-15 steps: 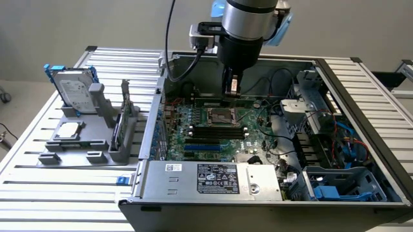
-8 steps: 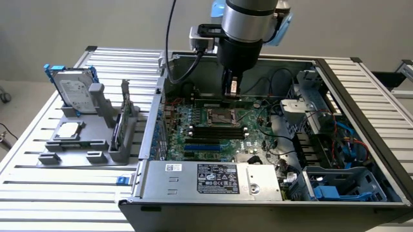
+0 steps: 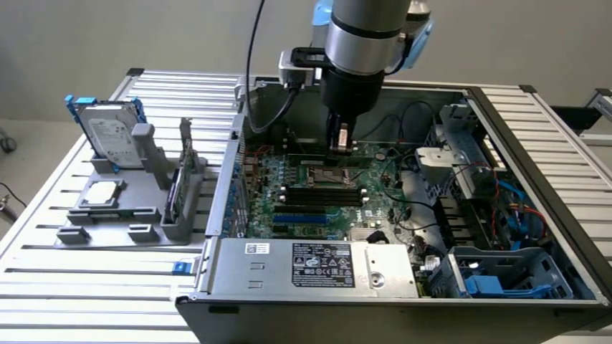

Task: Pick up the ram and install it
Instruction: 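Insert the ram into the slot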

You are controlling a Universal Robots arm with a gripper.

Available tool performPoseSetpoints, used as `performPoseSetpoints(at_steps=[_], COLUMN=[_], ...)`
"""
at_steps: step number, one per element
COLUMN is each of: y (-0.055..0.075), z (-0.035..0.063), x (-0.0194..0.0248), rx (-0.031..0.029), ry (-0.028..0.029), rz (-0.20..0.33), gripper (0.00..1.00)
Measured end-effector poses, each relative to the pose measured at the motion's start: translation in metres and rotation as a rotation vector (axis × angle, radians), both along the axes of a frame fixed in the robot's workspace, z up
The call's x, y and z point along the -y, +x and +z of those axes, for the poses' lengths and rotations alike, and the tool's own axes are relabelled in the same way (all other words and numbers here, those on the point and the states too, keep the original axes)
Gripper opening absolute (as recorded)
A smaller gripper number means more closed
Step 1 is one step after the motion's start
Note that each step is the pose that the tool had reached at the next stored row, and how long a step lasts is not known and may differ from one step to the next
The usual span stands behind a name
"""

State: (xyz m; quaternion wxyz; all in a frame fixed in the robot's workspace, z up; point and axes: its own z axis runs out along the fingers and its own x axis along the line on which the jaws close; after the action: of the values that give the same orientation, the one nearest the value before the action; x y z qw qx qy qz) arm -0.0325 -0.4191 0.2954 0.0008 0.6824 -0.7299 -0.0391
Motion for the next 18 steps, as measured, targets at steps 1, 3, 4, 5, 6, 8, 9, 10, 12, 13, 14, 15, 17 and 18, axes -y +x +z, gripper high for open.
performPoseSetpoints(at_steps=[1, 3, 4, 5, 6, 8, 9, 10, 12, 13, 14, 15, 17, 18], y=[-0.001, -0.002, -0.002, -0.002, -0.002, -0.002, -0.002, -0.002, -0.003, -0.002, -0.003, -0.002, -0.002, -0.002], z=[-0.0018, -0.0054, -0.0072, -0.0092, -0.0110, -0.0145, -0.0164, -0.0182, -0.0217, -0.0237, -0.0255, -0.0273, -0.0309, -0.0327], x=[0.0000, 0.0000, 0.0000, 0.0000, 0.0000, 0.0000, 0.0000, 0.0000, 0.0000, 0.0000, 0.0000, 0.0000, 0.0000, 0.0000], rx=[-0.0001, 0.0000, 0.0000, 0.0000, 0.0000, -0.0001, 0.0000, 0.0000, -0.0001, 0.0000, 0.0000, 0.0000, 0.0000, 0.0000], ry=[-0.0001, 0.0000, 0.0001, 0.0001, 0.0001, -0.0001, 0.0000, 0.0001, -0.0001, 0.0000, 0.0000, 0.0001, 0.0000, -0.0001], rz=[-0.001, -0.004, -0.005, -0.005, -0.006, -0.006, -0.006, -0.006, -0.006, -0.006, -0.006, -0.006, -0.006, -0.006], gripper=[0.14, 0.14, 0.14, 0.14, 0.14, 0.14, 0.14, 0.14, 0.14, 0.14, 0.14, 0.14, 0.14, 0.14])
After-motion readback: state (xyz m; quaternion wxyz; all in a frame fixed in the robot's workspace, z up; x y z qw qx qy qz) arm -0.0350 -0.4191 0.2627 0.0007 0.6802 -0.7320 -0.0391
